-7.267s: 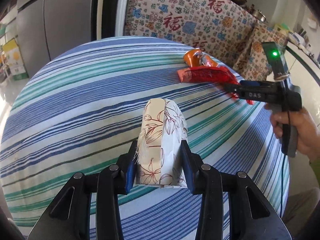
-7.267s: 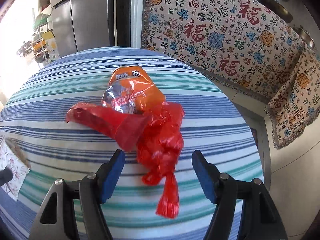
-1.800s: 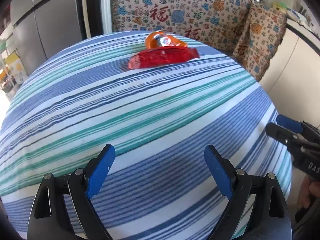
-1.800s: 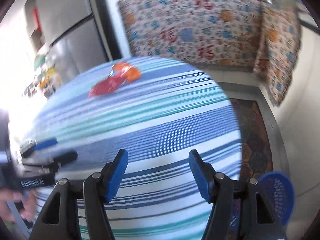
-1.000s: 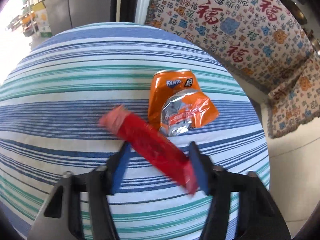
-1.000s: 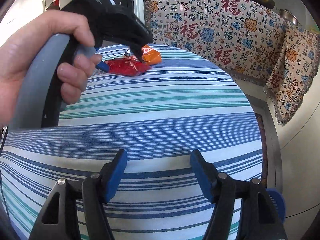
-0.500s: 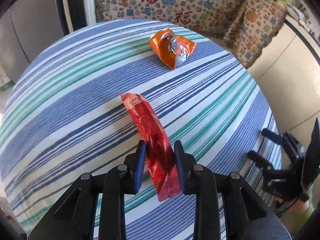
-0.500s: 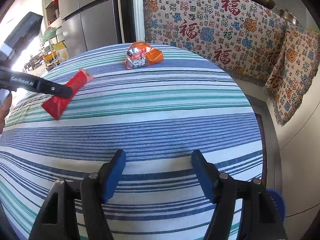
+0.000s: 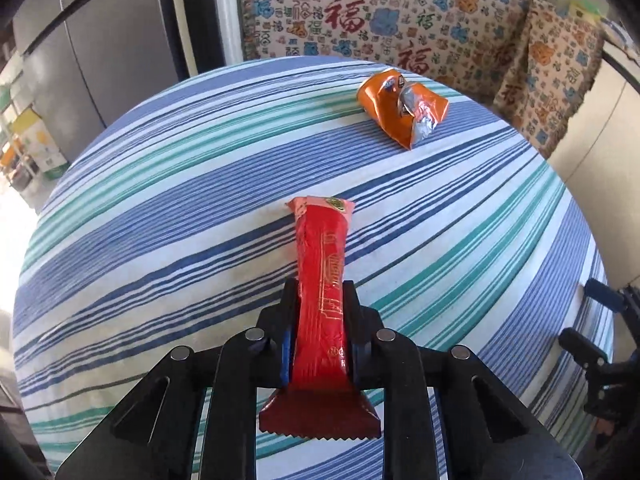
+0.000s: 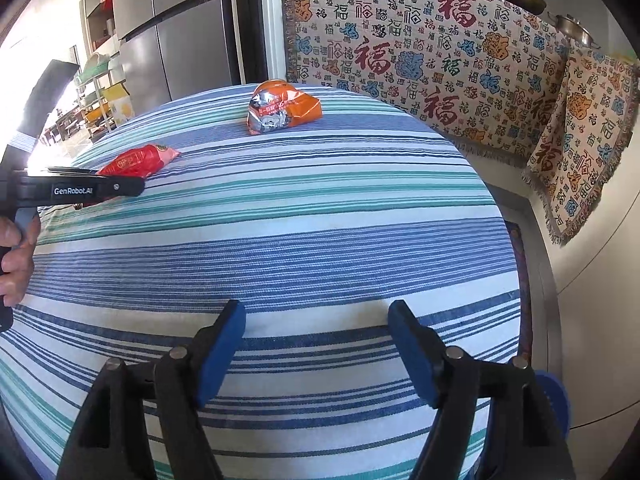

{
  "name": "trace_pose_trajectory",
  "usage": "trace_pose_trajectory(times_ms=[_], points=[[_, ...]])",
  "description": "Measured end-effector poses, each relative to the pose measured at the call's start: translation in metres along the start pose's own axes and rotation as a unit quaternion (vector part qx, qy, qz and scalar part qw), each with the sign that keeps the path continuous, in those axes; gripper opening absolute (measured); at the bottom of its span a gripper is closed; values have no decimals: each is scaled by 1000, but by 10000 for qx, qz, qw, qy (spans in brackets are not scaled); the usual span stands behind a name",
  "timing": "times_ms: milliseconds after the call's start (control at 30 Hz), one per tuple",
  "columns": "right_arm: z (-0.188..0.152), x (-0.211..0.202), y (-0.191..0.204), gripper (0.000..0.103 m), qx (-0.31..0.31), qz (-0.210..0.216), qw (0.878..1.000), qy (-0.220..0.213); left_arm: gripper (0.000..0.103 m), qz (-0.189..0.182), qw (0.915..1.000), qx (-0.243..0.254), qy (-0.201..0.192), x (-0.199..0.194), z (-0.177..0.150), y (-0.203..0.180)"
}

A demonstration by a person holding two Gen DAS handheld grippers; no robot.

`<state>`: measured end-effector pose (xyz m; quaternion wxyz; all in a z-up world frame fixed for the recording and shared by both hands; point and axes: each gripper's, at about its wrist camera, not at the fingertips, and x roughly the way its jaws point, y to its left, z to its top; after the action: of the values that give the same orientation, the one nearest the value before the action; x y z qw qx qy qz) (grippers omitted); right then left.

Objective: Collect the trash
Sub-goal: 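Grasp the crushed orange Fanta can with the right tool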

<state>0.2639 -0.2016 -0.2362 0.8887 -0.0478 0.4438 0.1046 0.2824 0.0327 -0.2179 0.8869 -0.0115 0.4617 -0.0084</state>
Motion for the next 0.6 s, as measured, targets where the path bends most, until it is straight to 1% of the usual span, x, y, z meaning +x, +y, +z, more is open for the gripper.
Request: trace_pose_trajectory(times_ms=[33,133,167,200,233,333,367,400,467,600], points=[[6,3,-1,81,4,57,9999,92,18,-18,10000,-13,-6,-2,-3,4],[38,26,-4,82,88,237,9993,275,18,109,9998,144,-89,-9,-14,9],[38,26,-4,84,88,237,9993,275,18,110,9997,163,-110,-11,-17,7],[49,35,-2,84,66,194,9994,266,18,107,9997,181,-130,-12,-20,7],[76,58,4,85,68,273,9995,154,18,117,9996,194,-157,-14,-22,5],[107,86,9,88,106,330,9994,-37,19,148,9991,228,-311,-14,-26,3],[118,96,12,95,81,377,9993,-6,19,142,9991,207,-351,-14,-27,4],[125,103,14,100,39,465,9989,10,19,129,9990,174,-382,-15,-28,5],[140,113,17,101,-117,415,9991,-52,19,136,9988,152,-436,-15,-28,4],[161,112,17,103,-336,252,9978,-513,19,190,9983,135,-536,-14,-30,2]])
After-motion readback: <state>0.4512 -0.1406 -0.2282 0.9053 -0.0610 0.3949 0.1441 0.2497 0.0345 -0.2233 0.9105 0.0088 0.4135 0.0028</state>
